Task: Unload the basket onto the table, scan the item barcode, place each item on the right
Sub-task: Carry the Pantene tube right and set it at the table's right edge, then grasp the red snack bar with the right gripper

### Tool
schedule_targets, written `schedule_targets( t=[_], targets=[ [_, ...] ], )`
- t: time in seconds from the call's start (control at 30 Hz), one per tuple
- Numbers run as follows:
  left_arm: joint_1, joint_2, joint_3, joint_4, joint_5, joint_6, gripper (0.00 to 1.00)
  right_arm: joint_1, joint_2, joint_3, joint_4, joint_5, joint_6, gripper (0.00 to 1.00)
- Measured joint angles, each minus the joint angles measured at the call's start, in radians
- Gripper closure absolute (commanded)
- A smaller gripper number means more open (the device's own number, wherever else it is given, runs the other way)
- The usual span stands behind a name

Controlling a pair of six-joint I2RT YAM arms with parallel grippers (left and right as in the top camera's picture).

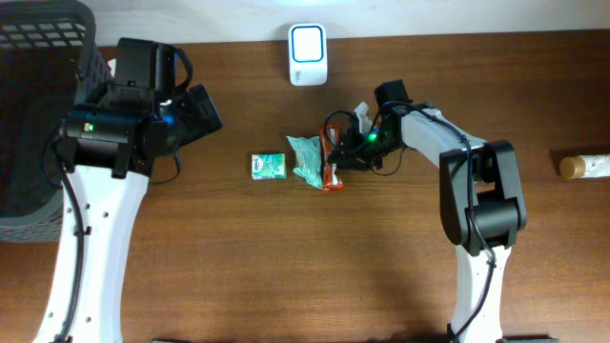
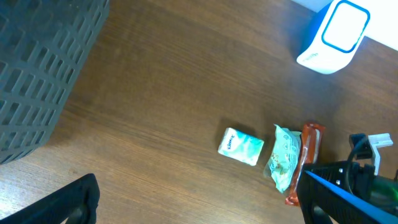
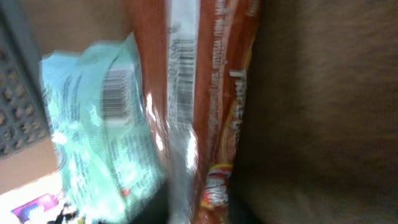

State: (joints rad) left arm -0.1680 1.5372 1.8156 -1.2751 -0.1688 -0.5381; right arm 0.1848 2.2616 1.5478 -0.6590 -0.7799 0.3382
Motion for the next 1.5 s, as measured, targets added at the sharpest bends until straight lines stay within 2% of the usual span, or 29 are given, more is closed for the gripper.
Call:
schedule_targets(
  t=[0.1,0.2,0.37,0.47,0.53,0.67,0.83,0.97,1.07,1.17,1.2,1.27,1.3,1.37,1.43,1.5],
  targets=[
    [0.000,0.000,0.000,0.000,0.000,0.000,0.01,0.000,0.000,-0.002,0.002,0.019,0.014,0.96],
    [0.000,0.000,0.000,0.000,0.000,0.000,0.01,0.000,0.000,0.065,-0.144,0.122,0.020,0.96],
    [0.000,0.000,0.000,0.000,0.000,0.000,0.01,0.002,-0.003,0.434,-0.546,0.587,0.010,0.96],
    [0.000,0.000,0.000,0.000,0.000,0.000,0.01,0.002,-0.013,0.502,-0.656,0.843,0.034,0.96],
    [0.000,0.000,0.000,0.000,0.000,0.000,0.01,0.002,-0.013,0.481,-0.673,1.000,0.065,0.96],
    [0.000,0.000,0.000,0.000,0.000,0.000,0.01,0.002,-0.012,0.382,-0.664,1.178,0.112,0.96],
    [0.000,0.000,0.000,0.000,0.000,0.000,0.01,0.019,0.001,0.319,-0.576,1.286,0.128,0.96],
    [0.000,0.000,0.000,0.000,0.000,0.000,0.01,0.075,0.038,0.300,-0.569,1.326,0.130,0.96],
    [0.000,0.000,0.000,0.000,0.000,0.000,0.01,0.155,0.042,0.300,-0.539,1.332,0.126,0.61],
    [0.000,0.000,0.000,0.000,0.000,0.000,0.01,0.244,0.043,0.300,-0.510,1.276,0.122,0.16],
    [0.000,0.000,0.000,0.000,0.000,0.000,0.01,0.271,0.044,0.301,-0.517,1.260,0.122,0.07],
    [0.000,0.000,0.000,0.000,0.000,0.000,0.01,0.314,0.055,0.372,-0.617,1.236,0.120,0.04],
    [0.000,0.000,0.000,0.000,0.000,0.000,0.01,0.314,0.062,0.419,-0.656,1.233,0.118,0.01],
    [0.000,0.000,0.000,-0.001,0.000,0.000,0.01,0.278,0.066,0.571,-0.740,1.215,0.116,0.01],
    [0.000,0.000,0.000,0.000,0.000,0.000,0.01,0.199,0.064,0.684,-0.780,1.137,0.073,0.01],
    [0.000,0.000,0.000,0.000,0.000,0.000,0.01,0.032,0.064,0.728,-0.790,0.872,-0.105,0.01]
  ],
)
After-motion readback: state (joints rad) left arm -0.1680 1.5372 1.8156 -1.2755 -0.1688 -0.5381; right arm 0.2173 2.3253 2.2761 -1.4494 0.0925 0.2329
